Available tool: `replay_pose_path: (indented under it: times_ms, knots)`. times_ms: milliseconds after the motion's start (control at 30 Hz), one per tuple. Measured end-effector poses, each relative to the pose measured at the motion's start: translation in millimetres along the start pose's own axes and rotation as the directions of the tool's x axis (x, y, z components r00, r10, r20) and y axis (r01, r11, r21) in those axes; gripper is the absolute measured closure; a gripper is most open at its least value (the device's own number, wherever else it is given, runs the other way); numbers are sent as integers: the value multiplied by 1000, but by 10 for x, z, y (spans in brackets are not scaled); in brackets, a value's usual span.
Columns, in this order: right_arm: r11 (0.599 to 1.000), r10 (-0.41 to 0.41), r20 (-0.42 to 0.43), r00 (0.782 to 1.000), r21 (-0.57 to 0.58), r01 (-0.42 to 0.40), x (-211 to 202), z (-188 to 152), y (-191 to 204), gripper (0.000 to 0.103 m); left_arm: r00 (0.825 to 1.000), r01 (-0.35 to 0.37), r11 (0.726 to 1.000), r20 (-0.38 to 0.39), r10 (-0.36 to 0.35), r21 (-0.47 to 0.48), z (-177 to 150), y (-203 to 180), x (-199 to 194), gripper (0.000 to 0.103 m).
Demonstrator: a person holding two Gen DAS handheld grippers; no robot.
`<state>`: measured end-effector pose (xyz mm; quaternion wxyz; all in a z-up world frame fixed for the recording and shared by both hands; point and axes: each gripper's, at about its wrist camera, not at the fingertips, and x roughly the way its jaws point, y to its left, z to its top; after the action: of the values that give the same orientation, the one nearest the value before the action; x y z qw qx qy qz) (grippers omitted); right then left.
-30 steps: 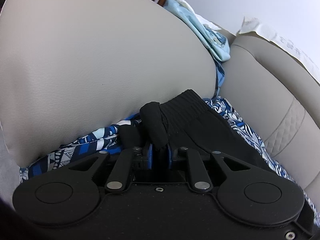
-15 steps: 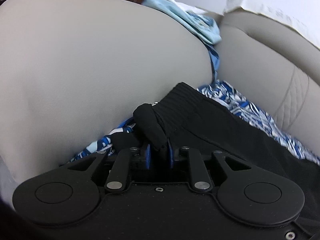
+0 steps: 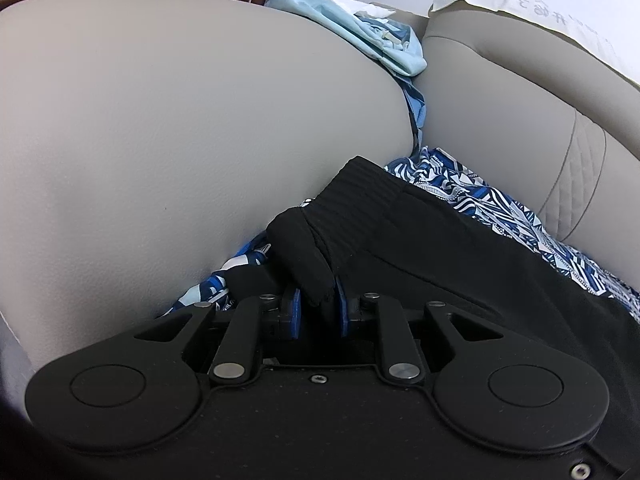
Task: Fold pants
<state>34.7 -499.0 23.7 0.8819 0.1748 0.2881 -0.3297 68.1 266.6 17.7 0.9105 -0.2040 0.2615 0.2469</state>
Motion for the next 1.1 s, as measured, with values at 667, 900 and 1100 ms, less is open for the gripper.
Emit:
replay_pose_path:
  times_ms: [667,900,1100]
  knots:
    - [995,-93,38,995,43,92,-38,23,-339,75,1000,-5,998,24,3,66,-55,58,-96,83]
    - [996,-60,238,969,77,43,-345,14,-373,30,992,-23,995,123,11,94,-164,7,-304,72]
    - [996,94,298,950,-33,-88,-508,-22,251,18,953,25,991,296,-64,132,-212,-131,-660,46]
